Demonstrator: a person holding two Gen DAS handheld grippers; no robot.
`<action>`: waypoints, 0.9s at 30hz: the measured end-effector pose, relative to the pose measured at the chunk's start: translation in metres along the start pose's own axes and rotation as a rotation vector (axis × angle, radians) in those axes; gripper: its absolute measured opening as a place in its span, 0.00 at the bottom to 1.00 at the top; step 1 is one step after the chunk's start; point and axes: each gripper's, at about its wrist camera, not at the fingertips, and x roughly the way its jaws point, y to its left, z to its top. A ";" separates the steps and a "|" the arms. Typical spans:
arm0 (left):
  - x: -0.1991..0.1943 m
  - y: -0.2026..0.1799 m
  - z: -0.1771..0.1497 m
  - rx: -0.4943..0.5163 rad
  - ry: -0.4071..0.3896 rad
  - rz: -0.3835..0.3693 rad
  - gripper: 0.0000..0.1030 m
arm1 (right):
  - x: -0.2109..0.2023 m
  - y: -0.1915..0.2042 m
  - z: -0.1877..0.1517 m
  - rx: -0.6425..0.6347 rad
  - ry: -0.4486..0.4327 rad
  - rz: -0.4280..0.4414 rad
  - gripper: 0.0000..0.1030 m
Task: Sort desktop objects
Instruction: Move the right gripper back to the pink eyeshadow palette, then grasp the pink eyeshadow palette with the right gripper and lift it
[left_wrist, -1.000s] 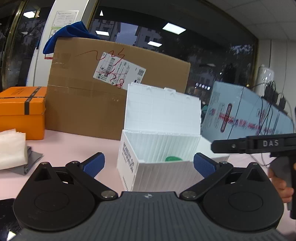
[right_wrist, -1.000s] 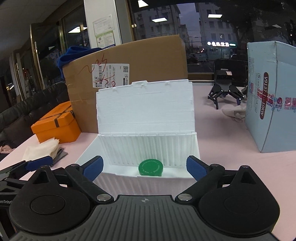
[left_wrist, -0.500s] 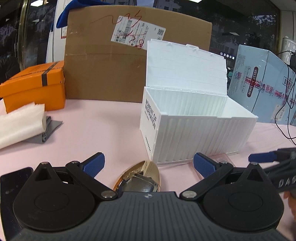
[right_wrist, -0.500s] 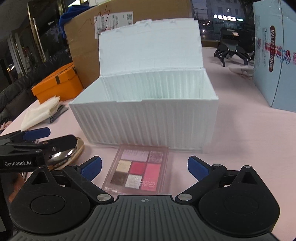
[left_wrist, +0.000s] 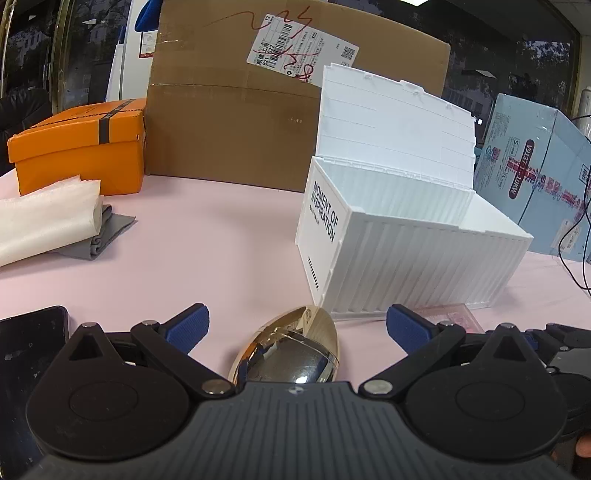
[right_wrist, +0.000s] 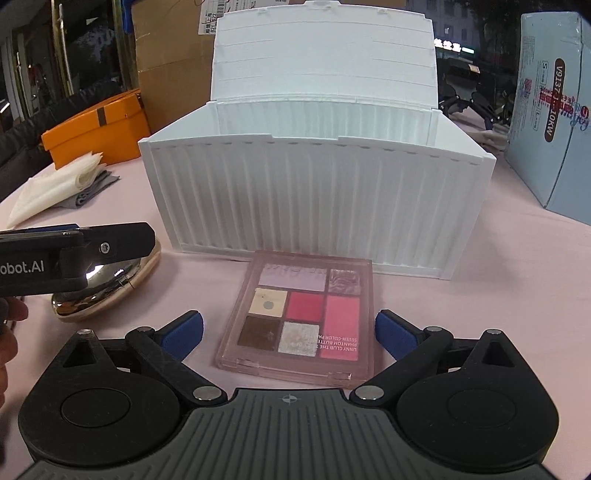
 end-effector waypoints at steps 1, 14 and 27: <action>0.000 0.000 0.000 0.002 0.002 0.000 1.00 | 0.001 0.002 -0.001 -0.010 -0.005 -0.011 0.98; 0.008 -0.004 -0.006 0.017 0.048 0.025 1.00 | -0.001 -0.005 0.001 -0.013 -0.010 -0.018 0.80; 0.021 -0.010 -0.014 0.075 0.111 0.076 1.00 | -0.019 -0.024 -0.005 -0.010 0.011 0.059 0.79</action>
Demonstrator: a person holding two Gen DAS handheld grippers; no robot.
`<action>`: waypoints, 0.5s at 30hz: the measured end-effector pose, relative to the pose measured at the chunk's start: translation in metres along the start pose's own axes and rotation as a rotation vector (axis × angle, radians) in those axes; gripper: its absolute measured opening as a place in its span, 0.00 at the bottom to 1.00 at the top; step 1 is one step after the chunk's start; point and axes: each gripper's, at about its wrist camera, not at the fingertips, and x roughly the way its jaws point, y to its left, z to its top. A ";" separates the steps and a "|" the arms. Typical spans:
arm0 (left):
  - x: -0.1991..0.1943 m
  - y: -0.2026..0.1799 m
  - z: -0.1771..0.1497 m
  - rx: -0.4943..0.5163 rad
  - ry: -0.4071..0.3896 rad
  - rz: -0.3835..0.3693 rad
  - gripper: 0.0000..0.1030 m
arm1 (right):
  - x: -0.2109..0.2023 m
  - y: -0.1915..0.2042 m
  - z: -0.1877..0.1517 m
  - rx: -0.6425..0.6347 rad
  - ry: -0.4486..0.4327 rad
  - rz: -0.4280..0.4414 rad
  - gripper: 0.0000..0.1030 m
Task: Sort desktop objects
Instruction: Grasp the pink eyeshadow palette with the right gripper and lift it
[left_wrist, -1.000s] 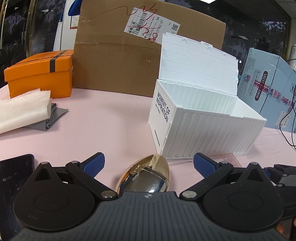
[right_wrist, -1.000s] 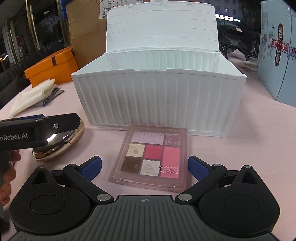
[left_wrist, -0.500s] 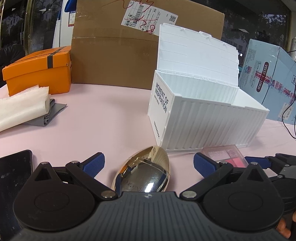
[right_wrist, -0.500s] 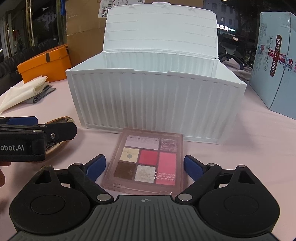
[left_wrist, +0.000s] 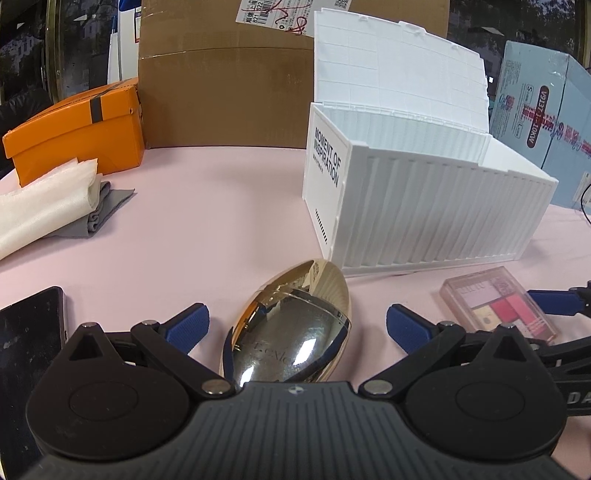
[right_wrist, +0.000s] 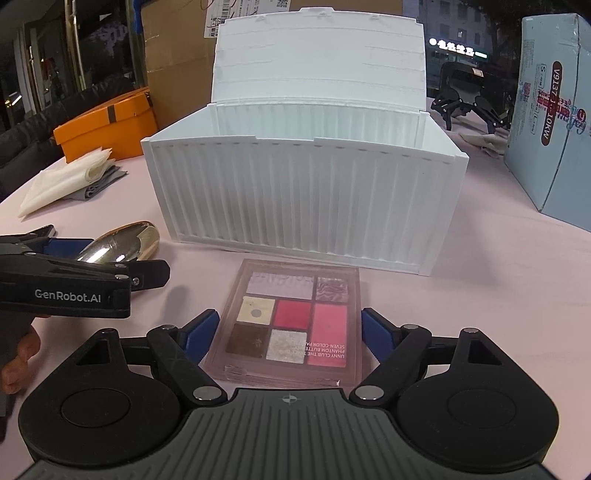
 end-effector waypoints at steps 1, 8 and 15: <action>0.000 -0.001 0.000 0.006 0.001 0.005 1.00 | -0.003 -0.002 0.000 0.008 0.002 0.010 0.79; 0.004 -0.009 -0.001 0.050 0.001 0.044 1.00 | -0.033 -0.013 0.005 0.025 -0.047 0.062 0.74; 0.003 -0.010 -0.001 0.050 -0.002 0.035 1.00 | -0.034 -0.029 0.011 0.021 0.000 0.024 0.35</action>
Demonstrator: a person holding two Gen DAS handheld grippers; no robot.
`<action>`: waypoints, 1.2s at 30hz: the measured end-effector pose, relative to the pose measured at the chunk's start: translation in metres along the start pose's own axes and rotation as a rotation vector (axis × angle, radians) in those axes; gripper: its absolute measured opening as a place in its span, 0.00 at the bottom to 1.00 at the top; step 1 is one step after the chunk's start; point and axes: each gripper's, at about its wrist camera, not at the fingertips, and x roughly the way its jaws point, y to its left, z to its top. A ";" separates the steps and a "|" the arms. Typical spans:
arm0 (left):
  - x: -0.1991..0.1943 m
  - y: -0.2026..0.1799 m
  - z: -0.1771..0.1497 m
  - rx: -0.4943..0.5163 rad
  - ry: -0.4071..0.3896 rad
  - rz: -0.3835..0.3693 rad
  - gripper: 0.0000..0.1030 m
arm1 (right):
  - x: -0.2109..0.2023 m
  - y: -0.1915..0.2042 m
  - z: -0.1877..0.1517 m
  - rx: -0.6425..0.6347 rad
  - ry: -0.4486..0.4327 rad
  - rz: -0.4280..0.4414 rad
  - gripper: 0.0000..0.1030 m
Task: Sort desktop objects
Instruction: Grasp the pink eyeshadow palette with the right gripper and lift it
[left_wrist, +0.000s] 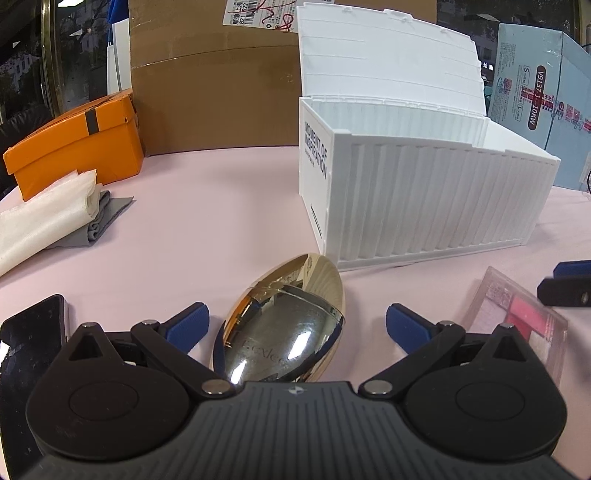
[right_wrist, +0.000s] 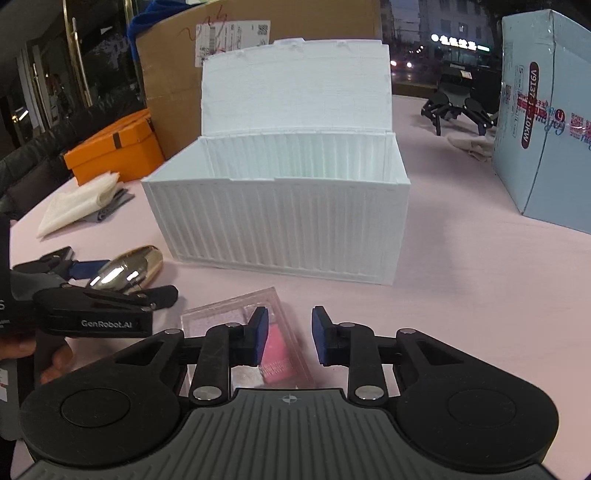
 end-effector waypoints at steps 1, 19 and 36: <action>0.000 0.000 0.000 0.002 0.000 -0.001 1.00 | -0.001 0.000 -0.002 -0.007 -0.002 0.001 0.56; -0.007 -0.006 -0.005 0.025 0.001 -0.020 1.00 | 0.027 0.027 -0.020 -0.235 0.048 0.123 0.79; -0.008 -0.007 -0.005 0.028 0.001 -0.020 1.00 | -0.003 0.011 -0.011 -0.184 0.000 0.137 0.77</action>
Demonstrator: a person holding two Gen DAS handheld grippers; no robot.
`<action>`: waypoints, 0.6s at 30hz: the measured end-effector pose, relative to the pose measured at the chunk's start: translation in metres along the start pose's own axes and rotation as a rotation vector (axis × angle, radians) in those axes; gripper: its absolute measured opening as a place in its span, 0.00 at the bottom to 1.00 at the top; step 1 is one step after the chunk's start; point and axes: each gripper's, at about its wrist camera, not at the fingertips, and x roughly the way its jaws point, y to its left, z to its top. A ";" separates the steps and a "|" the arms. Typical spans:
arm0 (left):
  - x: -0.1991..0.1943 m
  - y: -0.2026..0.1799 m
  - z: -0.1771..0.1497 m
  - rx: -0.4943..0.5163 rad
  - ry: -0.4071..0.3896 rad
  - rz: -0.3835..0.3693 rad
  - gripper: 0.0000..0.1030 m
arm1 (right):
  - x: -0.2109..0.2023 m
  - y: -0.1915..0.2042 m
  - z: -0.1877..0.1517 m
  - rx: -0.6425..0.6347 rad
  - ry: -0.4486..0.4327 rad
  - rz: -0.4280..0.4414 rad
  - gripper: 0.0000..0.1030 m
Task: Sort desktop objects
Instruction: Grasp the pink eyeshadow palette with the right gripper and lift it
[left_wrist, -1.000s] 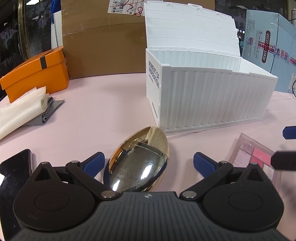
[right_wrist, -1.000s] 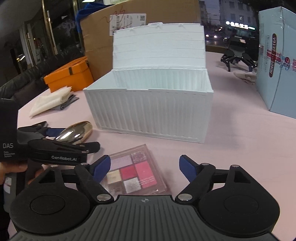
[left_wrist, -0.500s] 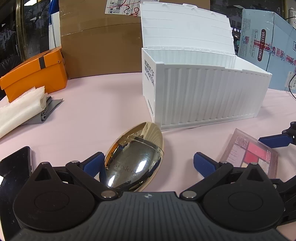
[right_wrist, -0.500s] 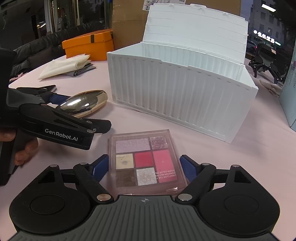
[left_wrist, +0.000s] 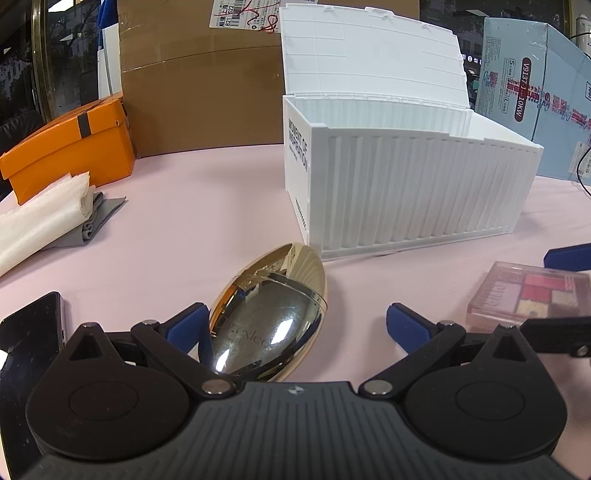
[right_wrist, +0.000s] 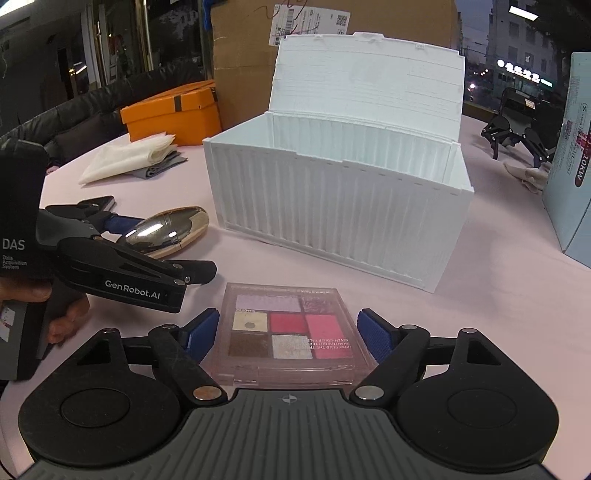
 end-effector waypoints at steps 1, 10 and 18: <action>0.000 0.000 0.000 0.000 0.000 0.000 1.00 | -0.003 -0.001 0.001 0.004 -0.005 0.001 0.77; 0.000 0.000 0.000 0.005 -0.001 -0.005 1.00 | 0.009 0.000 -0.003 -0.041 0.098 -0.024 0.77; 0.000 0.001 -0.001 0.005 -0.002 -0.008 1.00 | 0.023 0.006 0.008 -0.105 0.145 -0.047 0.77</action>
